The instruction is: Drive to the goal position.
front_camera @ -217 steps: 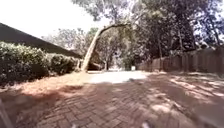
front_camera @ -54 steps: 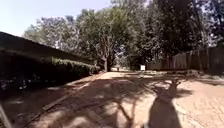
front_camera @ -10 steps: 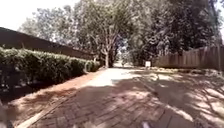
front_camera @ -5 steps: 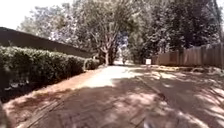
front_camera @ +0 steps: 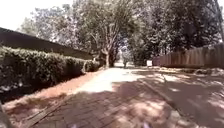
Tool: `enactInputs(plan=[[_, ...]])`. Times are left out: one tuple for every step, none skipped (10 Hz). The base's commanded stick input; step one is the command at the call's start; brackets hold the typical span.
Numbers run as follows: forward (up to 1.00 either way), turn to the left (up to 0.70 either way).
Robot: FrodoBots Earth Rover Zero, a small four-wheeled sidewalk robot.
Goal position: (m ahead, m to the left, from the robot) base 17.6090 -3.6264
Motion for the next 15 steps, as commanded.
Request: enactInputs(plan=[[0.70,0.00],[0.70,0.00],[0.70,0.00],[0.70,0.00],[0.70,0.00],[0.70,0.00],[0.70,0.12],[0.70,0.29],[0.70,0.25],[0.70,0.09],[0.70,0.00],[0.70,0.00],[0.70,0.00],[0.70,0.00],[0.70,0.00]])
